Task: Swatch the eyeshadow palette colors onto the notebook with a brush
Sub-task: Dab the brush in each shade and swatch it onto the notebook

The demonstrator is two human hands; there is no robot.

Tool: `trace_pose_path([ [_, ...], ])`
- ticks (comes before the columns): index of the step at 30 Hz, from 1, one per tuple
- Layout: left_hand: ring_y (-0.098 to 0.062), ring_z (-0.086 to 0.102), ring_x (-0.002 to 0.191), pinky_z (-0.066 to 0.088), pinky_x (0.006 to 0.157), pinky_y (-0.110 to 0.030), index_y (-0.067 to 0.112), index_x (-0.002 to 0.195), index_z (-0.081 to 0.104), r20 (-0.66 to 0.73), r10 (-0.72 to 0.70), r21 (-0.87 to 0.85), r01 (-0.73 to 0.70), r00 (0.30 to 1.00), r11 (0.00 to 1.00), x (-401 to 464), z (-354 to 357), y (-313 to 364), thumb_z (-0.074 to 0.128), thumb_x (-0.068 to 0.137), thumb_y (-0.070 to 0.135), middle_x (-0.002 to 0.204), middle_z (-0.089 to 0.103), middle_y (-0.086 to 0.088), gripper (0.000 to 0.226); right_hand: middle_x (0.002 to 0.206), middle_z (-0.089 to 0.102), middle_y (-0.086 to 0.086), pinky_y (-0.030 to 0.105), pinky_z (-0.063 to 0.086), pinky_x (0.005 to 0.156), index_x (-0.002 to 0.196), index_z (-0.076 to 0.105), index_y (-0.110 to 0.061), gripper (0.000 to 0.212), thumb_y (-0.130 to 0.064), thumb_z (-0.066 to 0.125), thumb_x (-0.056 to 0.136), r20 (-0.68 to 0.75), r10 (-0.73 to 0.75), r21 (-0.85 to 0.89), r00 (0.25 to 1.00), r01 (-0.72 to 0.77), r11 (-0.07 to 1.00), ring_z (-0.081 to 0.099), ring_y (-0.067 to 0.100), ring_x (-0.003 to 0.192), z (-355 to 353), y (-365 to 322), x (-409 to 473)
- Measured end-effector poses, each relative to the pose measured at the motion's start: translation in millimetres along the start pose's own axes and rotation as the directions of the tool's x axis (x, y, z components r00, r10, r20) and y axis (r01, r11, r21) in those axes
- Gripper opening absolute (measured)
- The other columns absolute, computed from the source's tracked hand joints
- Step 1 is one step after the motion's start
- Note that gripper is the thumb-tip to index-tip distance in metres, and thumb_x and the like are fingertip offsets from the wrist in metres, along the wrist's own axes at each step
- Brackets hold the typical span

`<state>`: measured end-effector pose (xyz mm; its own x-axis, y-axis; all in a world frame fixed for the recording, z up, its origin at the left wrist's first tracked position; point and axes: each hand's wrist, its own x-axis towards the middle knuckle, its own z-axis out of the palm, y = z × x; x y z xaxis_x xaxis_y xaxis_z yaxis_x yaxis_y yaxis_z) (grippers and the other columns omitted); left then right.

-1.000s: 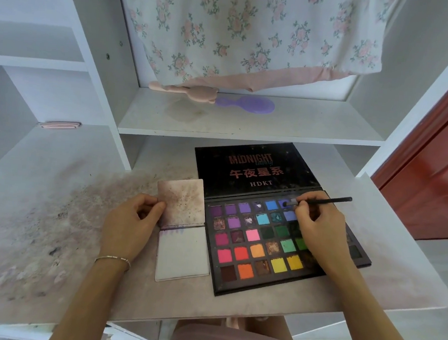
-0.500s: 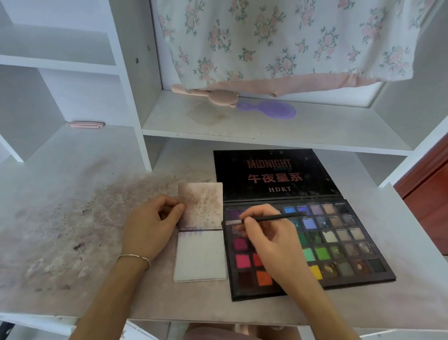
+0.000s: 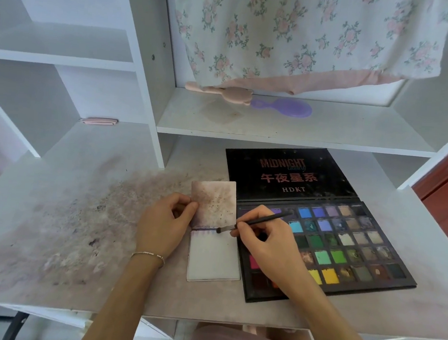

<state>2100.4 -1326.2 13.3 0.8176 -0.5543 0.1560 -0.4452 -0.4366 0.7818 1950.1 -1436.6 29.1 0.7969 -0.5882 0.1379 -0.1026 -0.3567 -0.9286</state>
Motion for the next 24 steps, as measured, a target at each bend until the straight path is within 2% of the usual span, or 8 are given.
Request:
trace_pose_path([
  [11,0.002,0.056,0.071,0.038,0.060,-0.012,0.040,0.071,0.055,0.001,-0.003,-0.017,0.004,1.000,1.000,-1.1,-0.3,0.7,0.063,0.085,0.027,0.072,0.059,0.020,0.021,0.077,0.067,-0.009,0.011,0.050,0.068,0.078,0.052,-0.031,0.018,-0.016,0.055,0.086,0.024,0.010,-0.070,1.000,-0.008,0.998,0.062,0.000,0.075,0.9,0.7,0.3],
  [14,0.002,0.056,0.071,0.037,0.059,-0.012,0.036,0.074,0.058,0.006,-0.002,-0.002,0.002,1.000,1.000,-1.2,-0.3,0.1,0.062,0.085,0.028,0.073,0.060,0.020,0.014,0.078,0.066,-0.012,0.009,0.049,0.068,0.079,0.052,-0.031,0.018,-0.015,0.055,0.087,0.019,0.006,-0.074,1.000,-0.005,0.997,0.062,-0.002,0.077,1.6,0.6,1.5],
  [17,0.001,0.056,0.072,0.037,0.060,-0.012,0.032,0.078,0.061,0.006,-0.005,0.004,0.005,1.000,1.000,-1.0,-0.1,-0.9,0.061,0.085,0.028,0.073,0.060,0.018,0.009,0.078,0.067,-0.008,0.012,0.051,0.070,0.078,0.052,-0.032,0.018,-0.016,0.055,0.087,0.013,0.005,-0.090,1.000,-0.003,0.996,0.062,0.000,0.076,1.9,0.9,2.0],
  [20,0.000,0.056,0.072,0.038,0.061,-0.013,0.033,0.076,0.060,0.008,-0.008,-0.003,0.008,1.000,1.000,-0.9,-0.2,-0.2,0.061,0.085,0.028,0.073,0.061,0.018,0.010,0.078,0.067,-0.005,0.015,0.052,0.070,0.077,0.051,-0.033,0.019,-0.017,0.055,0.086,0.012,0.008,-0.101,1.000,-0.006,0.995,0.062,0.004,0.075,1.7,0.9,1.3],
  [24,0.001,0.057,0.072,0.039,0.061,-0.013,0.035,0.075,0.059,0.009,-0.006,-0.001,0.006,1.000,1.000,-0.8,-0.3,0.4,0.061,0.085,0.028,0.073,0.061,0.019,0.013,0.079,0.067,-0.007,0.012,0.051,0.070,0.078,0.051,-0.034,0.020,-0.016,0.055,0.087,0.005,0.005,-0.097,1.000,-0.004,0.995,0.063,0.001,0.076,2.4,0.4,2.5],
])
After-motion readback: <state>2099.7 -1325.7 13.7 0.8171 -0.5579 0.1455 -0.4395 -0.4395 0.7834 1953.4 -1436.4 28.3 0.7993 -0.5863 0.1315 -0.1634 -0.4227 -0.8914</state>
